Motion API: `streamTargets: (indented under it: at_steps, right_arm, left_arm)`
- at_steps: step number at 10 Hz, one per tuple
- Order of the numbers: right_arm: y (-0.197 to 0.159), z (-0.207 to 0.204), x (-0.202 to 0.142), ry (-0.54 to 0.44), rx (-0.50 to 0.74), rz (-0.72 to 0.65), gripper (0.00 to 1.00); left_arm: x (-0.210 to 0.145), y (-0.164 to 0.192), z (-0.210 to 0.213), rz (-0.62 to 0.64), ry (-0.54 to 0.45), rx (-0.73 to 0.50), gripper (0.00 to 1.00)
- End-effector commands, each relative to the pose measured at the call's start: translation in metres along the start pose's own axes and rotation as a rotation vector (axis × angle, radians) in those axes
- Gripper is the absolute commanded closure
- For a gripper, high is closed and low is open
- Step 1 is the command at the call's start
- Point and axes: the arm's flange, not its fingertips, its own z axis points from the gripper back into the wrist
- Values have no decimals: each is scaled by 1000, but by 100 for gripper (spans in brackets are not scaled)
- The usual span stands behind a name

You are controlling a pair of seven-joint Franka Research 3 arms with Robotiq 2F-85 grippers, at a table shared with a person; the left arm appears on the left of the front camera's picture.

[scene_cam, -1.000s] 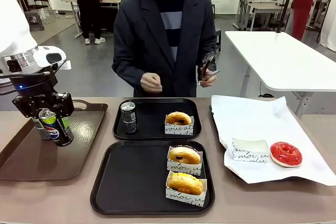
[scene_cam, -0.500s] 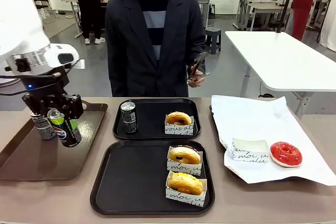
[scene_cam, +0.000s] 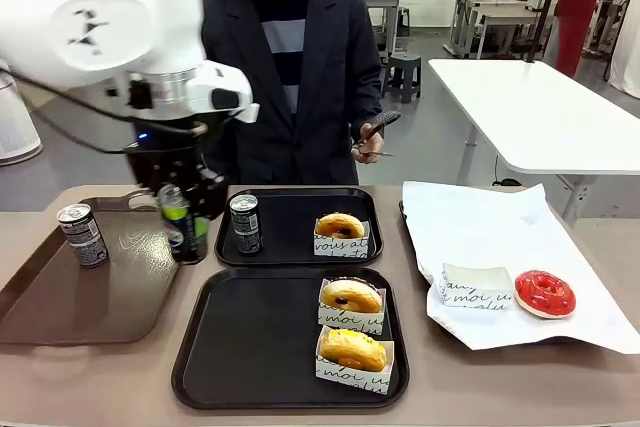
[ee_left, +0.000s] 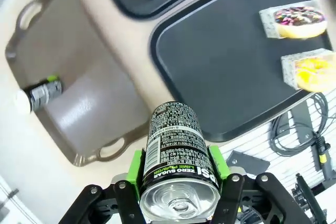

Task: Set up donuts and drinks on trays.
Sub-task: Pick up one Pepsi coke from the Handle tray and place it on the Flat Tray without a Pepsi coke.

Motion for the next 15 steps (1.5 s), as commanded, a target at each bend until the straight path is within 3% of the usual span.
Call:
streamTargets:
  at_steps: [1, 8, 10, 11, 15]
  right_arm:
    - [1, 0, -2, -3, 10, 14, 0]
    - [1, 0, -2, -3, 10, 14, 0]
    - [1, 0, -2, -3, 10, 14, 0]
    - [1, 0, -2, -3, 10, 14, 0]
    - [1, 0, -2, -3, 10, 14, 0]
  left_arm:
    - [35, -8, 14, -58, 8, -22, 41]
    - [81, -46, -54, -130, -66, -95, 41]
    - [86, -51, -71, -101, -46, -53, 41]
    - [85, -48, -60, -120, -38, -104, 41]
    - [85, -48, -60, -120, -38, -104, 41]
